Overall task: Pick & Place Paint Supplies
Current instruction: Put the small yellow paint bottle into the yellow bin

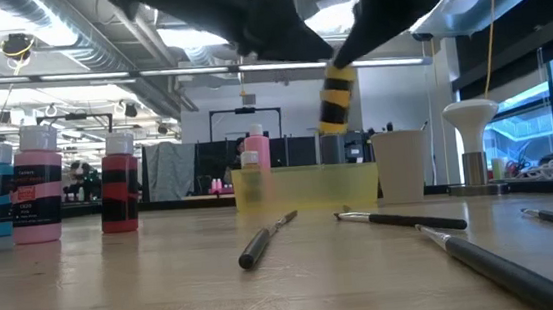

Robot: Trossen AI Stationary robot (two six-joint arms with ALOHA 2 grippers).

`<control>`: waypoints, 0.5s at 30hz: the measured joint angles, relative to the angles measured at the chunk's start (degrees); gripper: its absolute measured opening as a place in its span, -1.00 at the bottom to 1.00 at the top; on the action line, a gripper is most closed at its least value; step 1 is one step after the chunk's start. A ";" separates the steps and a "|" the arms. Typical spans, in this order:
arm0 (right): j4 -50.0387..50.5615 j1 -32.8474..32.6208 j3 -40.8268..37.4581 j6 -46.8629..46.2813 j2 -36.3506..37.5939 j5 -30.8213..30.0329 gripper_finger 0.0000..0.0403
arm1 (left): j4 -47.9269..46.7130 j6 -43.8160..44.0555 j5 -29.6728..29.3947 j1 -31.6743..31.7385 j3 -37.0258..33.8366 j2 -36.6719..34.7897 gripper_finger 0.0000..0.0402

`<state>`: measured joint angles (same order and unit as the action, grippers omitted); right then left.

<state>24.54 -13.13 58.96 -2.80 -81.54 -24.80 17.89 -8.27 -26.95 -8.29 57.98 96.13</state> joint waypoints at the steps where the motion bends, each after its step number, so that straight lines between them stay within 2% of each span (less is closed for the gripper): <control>1: 0.83 0.00 0.00 -1.28 0.55 -0.39 -0.42 | -1.08 0.14 -1.57 -0.02 0.00 -0.92 0.09; 6: 9.83 0.31 1.28 -7.86 3.27 -4.34 -0.42 | -11.69 3.61 -10.58 0.04 0.00 -7.48 0.09; 11: 19.50 2.06 8.49 -12.23 3.96 -7.89 -0.42 | -25.27 10.31 -11.57 0.01 0.00 -14.78 0.08; 15: 22.48 5.82 15.10 -12.66 4.07 -5.33 -0.42 | -36.54 17.72 -11.59 0.00 -0.02 -19.51 0.08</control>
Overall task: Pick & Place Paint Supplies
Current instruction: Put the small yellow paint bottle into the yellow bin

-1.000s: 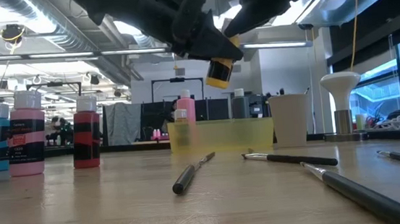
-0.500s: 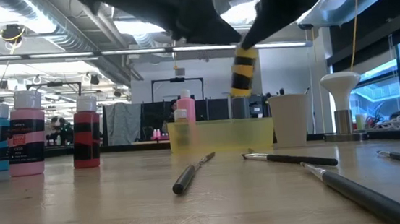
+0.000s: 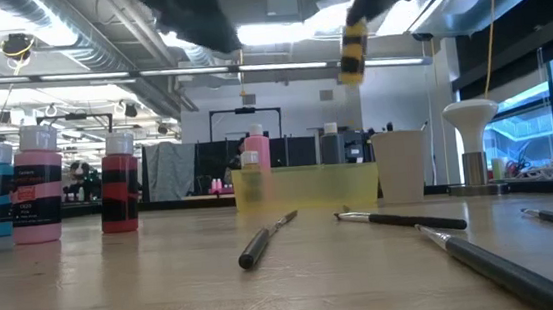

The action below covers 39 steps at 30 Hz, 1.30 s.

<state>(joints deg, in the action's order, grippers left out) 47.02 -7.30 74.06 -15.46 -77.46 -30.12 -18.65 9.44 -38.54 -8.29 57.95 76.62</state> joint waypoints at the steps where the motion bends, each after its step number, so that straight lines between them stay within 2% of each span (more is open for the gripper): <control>1: 0.79 1.26 1.41 -0.40 0.01 1.54 -0.42 | -2.97 2.18 0.04 0.02 0.02 -1.06 0.09; 7: 0.60 10.39 5.95 0.18 0.01 7.90 -0.42 | -14.79 11.13 0.00 0.02 -0.04 -4.75 0.08; 11: -1.45 17.95 5.29 2.35 -0.01 14.32 -0.42 | -18.17 14.08 0.30 -0.11 -0.04 -4.92 0.09; 17: -4.40 27.97 4.77 3.91 -0.47 22.31 -0.42 | -19.19 14.02 0.68 -0.31 -0.04 -4.94 0.08; 26: -4.38 35.68 4.75 3.88 -8.17 25.69 -0.42 | -20.11 15.19 1.53 -0.33 -0.04 -4.92 0.09; 33: -4.97 38.41 4.75 1.36 -15.74 25.78 -0.42 | -21.80 16.50 1.70 -1.06 -0.04 -4.92 0.08; 39: -5.88 38.94 4.73 1.31 -19.17 25.79 -0.42 | -23.82 17.89 1.42 -2.71 -0.04 -4.91 0.08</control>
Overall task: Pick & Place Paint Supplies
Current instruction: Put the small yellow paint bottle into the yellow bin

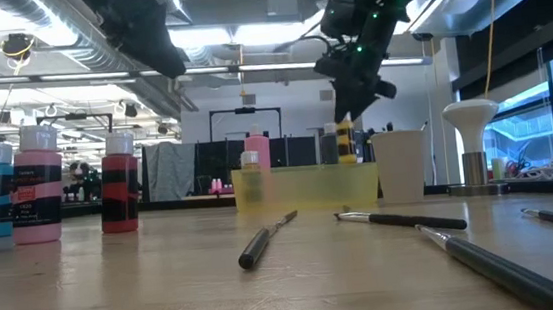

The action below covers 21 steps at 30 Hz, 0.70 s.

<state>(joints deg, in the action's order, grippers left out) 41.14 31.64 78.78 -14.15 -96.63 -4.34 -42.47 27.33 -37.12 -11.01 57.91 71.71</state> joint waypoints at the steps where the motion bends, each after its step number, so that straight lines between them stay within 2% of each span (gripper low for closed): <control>1: -0.50 0.00 0.00 -0.18 -0.38 0.07 -0.42 | -0.13 0.07 -0.27 -0.26 0.00 0.01 0.08; 13: -4.36 -1.89 -0.02 -1.49 -5.04 0.09 -0.42 | -0.21 0.20 -0.94 -1.07 0.00 0.01 0.08; 21: -9.83 -5.32 -0.02 1.83 -6.48 -1.68 -0.42 | -0.21 0.22 -0.96 -1.07 0.00 0.01 0.08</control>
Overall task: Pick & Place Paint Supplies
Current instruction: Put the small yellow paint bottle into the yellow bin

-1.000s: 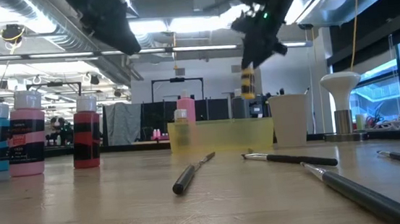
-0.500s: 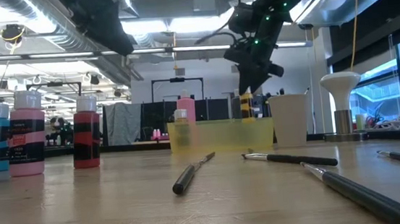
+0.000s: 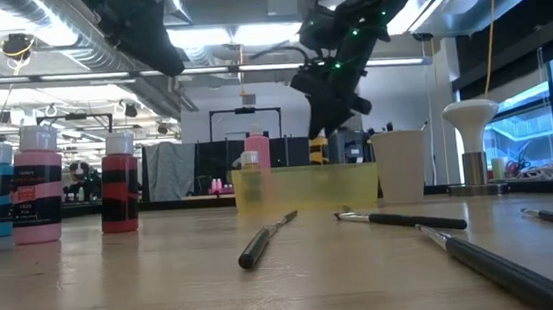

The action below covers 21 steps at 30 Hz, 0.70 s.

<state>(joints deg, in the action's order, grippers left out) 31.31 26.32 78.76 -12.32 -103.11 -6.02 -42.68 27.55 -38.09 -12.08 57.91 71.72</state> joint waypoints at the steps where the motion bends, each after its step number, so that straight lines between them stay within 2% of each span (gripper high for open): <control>1: -0.99 -0.46 -0.27 0.77 0.00 -0.40 -0.42 | 0.00 0.15 0.00 0.00 0.00 0.00 0.08; 13: -13.62 -3.19 -7.49 5.34 0.00 -0.34 -0.42 | 0.02 0.44 0.07 -1.43 0.00 0.00 0.08; 21: -13.90 -4.18 -7.74 6.87 0.00 0.08 -0.42 | 0.09 0.74 0.04 -2.27 0.00 0.00 0.08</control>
<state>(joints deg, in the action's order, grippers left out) 17.40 22.14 71.02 -5.45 -103.11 -5.93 -42.59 28.29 -38.04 -14.35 57.91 71.72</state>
